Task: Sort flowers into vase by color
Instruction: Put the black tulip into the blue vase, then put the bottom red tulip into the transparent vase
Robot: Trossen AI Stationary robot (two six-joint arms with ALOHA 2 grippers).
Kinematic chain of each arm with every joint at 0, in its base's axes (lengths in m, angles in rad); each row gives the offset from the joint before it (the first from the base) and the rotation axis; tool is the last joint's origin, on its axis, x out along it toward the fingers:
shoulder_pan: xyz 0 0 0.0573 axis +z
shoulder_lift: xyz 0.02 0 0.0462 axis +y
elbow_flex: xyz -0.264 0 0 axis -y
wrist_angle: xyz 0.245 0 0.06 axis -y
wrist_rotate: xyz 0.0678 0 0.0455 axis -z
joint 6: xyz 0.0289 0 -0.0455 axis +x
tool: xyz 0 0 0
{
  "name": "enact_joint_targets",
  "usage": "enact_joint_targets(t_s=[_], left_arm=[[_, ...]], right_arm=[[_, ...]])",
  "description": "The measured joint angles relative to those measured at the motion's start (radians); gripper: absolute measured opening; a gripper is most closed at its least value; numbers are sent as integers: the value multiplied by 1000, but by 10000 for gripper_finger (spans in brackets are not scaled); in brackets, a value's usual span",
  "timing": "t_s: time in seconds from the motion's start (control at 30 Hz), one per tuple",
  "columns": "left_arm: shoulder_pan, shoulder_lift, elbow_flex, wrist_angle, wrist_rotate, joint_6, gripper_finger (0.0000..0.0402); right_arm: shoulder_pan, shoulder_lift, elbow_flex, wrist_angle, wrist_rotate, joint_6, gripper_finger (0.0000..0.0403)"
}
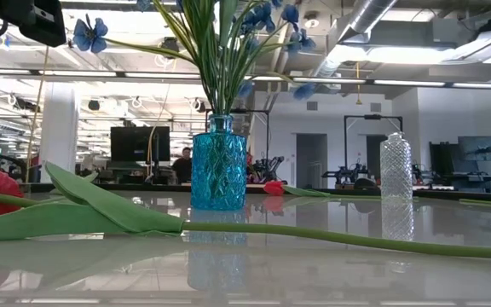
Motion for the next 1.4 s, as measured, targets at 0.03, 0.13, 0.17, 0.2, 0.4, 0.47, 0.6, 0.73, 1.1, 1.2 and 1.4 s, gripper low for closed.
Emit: enact_joint_targets(t_s=[0.03, 0.13, 0.17, 0.2, 0.4, 0.47, 0.6, 0.73, 1.1, 1.2, 1.4], left_arm=[[0, 0, 0, 0, 0, 0, 137], [0, 0, 0, 0, 0, -1, 137], [0, 0, 0, 0, 0, -1, 137], [0, 0, 0, 0, 1, -2, 137], [0, 0, 0, 0, 1, -2, 137], [0, 0, 0, 0, 1, -2, 137], [0, 0, 0, 0, 1, -2, 137], [0, 0, 0, 0, 0, -2, 137], [14, 8, 0, -5, 4, -7, 137], [55, 34, 0, -5, 13, -30, 137], [162, 114, 0, -6, 38, -142, 137]], right_arm=[[-4, -2, 3, 0, 0, 23, 209], [-14, -7, 6, -32, -7, 64, 239], [-17, -6, 5, -56, -8, 66, 246], [-20, -5, 5, -77, -8, 66, 251], [-25, -5, 4, -211, -22, 51, 260], [-25, -5, 4, -257, -31, 38, 260], [-26, -5, 6, -297, -31, 35, 260], [-33, -4, 58, -346, -30, 32, 260], [-66, -9, 218, -525, 11, 52, 260], [-71, -21, 237, -600, 86, 67, 260], [-77, -71, 239, -779, 237, 142, 260]])
